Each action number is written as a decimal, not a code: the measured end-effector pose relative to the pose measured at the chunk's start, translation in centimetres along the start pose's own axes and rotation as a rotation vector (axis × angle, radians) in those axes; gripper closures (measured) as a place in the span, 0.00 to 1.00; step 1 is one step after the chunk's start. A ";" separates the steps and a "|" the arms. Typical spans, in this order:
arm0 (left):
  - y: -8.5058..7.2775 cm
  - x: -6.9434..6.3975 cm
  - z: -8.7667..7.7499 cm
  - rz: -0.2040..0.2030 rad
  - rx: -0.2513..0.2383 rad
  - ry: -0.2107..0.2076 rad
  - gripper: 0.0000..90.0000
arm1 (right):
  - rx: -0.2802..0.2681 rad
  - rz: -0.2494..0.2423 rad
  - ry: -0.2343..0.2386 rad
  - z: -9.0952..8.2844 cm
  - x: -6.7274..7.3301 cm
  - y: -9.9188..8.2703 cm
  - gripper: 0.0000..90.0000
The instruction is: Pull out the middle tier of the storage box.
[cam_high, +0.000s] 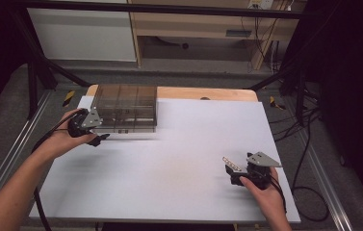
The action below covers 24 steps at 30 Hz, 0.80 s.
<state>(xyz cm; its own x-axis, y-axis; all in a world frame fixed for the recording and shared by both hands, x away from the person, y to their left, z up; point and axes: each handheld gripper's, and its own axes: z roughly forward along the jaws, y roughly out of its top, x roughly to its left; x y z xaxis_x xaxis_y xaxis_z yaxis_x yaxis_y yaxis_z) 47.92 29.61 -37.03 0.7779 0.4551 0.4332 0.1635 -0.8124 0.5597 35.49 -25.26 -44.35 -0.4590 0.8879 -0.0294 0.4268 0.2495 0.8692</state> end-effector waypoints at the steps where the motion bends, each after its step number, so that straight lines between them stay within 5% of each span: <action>1: 0.1 0.1 0.0 0.004 0.008 -0.002 0.22 | -0.001 -0.002 0.000 0.0 0.0 0.0 0.04; 18: -0.1 0.4 1.7 0.050 0.070 -0.096 0.28 | 0.007 -0.005 -0.005 0.1 0.0 -0.1 0.04; 24: -0.3 0.7 2.6 0.047 0.097 -0.177 0.31 | 0.016 0.002 -0.007 0.1 0.0 -0.2 0.04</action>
<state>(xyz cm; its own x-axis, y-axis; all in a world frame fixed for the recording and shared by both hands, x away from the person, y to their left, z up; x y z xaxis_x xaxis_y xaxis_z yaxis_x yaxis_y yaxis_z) 50.04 29.21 -38.75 0.8789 0.3522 0.3216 0.1761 -0.8663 0.4674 35.52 -25.30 -44.60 -0.4523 0.8913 -0.0313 0.4403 0.2537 0.8613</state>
